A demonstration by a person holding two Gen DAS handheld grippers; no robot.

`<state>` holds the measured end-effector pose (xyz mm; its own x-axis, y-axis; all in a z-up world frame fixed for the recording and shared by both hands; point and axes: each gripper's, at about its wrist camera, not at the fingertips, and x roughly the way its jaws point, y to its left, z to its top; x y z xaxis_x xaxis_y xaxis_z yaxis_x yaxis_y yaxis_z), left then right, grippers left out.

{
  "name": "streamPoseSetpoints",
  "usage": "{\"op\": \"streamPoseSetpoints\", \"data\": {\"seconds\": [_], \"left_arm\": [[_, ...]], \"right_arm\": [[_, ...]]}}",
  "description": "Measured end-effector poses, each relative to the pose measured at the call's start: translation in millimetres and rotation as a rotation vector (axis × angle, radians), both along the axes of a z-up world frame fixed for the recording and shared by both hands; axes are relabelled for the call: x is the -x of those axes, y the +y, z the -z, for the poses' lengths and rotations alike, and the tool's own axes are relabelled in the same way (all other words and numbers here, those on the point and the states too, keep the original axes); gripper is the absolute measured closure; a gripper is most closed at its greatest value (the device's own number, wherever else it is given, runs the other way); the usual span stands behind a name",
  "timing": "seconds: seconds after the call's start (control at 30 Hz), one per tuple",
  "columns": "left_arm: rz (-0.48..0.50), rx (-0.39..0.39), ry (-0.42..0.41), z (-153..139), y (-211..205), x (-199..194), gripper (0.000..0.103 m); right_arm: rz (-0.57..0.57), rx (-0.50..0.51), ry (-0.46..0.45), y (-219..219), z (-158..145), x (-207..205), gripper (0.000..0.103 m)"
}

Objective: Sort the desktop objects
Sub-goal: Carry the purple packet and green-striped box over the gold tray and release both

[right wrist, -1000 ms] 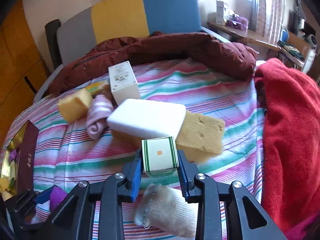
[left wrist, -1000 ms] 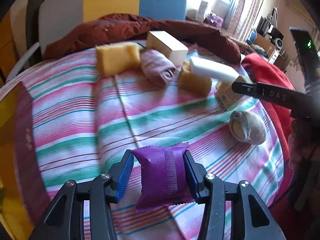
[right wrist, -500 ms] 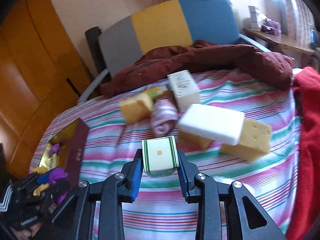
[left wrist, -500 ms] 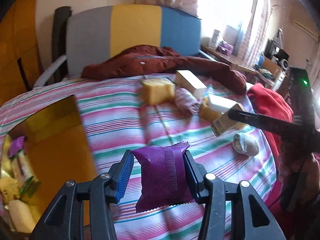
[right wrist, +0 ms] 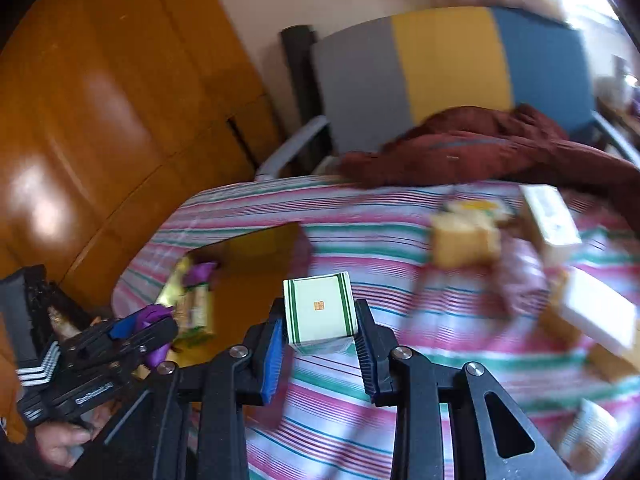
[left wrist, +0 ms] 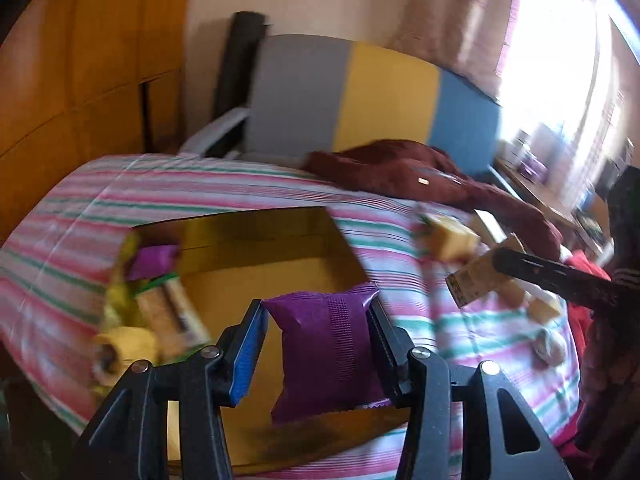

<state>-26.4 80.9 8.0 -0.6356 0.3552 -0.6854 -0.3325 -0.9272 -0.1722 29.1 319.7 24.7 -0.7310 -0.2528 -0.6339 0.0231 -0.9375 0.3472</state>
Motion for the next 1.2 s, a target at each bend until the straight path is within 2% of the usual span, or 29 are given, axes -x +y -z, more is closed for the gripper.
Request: {"op": "streamPoseSetpoints", "data": {"seconds": [0.17,0.33,0.47,0.7,0.77,0.8,0.87,0.97,1.1,1.13,1.2], "left_arm": [[-0.122,-0.024,-0.004,-1,-53,22,0.053],[-0.205,-0.019,-0.028,5,-93,47,0.053],[-0.244,-0.008,-0.058,18,-113,65,0.052],[-0.262,0.008,-0.145,41,-123,86,0.048],[-0.257,-0.010,-0.162,45,-125,87,0.042],[-0.263,-0.012,-0.166,46,-126,87,0.040],[-0.271,-0.023,-0.176,48,-129,86,0.037],[-0.294,-0.027,-0.158,43,-133,78,0.028],[-0.306,-0.012,-0.088,30,-132,63,0.026],[-0.306,-0.007,-0.074,27,-131,59,0.025],[-0.306,-0.004,-0.047,22,-130,49,0.025]], "right_arm": [[-0.120,0.006,-0.027,-59,1,43,0.070],[-0.212,0.003,-0.108,-114,17,99,0.070],[-0.242,-0.014,-0.179,-149,32,147,0.070],[-0.224,-0.044,-0.282,-183,56,208,0.070],[-0.227,-0.010,-0.305,-192,62,223,0.066],[-0.228,0.007,-0.311,-194,64,228,0.054],[-0.214,0.058,-0.312,-194,64,233,0.043],[-0.224,0.096,-0.289,-190,59,226,0.035],[-0.203,0.122,-0.257,-175,52,206,0.025],[-0.197,0.118,-0.241,-170,49,197,0.021],[-0.187,0.069,-0.196,-163,40,174,0.019]]}}
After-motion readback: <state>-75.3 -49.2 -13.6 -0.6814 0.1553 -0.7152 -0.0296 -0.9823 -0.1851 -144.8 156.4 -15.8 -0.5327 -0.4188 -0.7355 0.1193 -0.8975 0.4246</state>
